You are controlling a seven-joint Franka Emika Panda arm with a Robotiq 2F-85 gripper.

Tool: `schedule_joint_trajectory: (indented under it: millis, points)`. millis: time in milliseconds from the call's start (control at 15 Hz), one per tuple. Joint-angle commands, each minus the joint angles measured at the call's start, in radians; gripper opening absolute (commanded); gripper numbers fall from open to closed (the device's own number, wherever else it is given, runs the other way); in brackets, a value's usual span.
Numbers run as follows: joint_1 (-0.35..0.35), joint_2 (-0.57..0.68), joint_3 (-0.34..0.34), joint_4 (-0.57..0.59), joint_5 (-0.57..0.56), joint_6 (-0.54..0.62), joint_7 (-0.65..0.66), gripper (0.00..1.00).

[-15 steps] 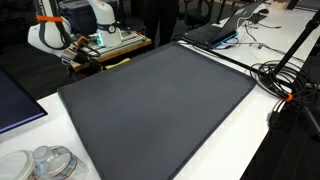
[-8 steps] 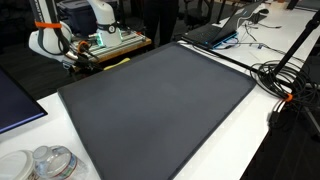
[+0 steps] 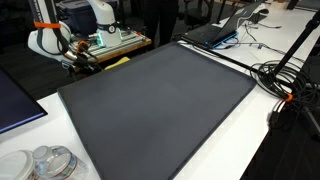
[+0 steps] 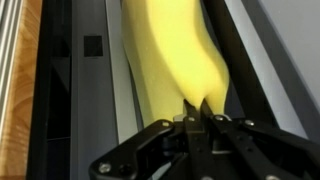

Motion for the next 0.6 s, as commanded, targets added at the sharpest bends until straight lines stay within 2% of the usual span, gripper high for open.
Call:
schedule_joint_trajectory:
  millis: [0, 333, 533]
  points:
    - [0.012, -0.102, -0.075, -0.089, -0.077, 0.048, -0.02, 0.01]
    - [0.003, -0.308, -0.159, -0.206, -0.222, 0.084, -0.059, 0.01]
    - [0.066, -0.463, -0.228, -0.282, -0.257, 0.131, -0.119, 0.01]
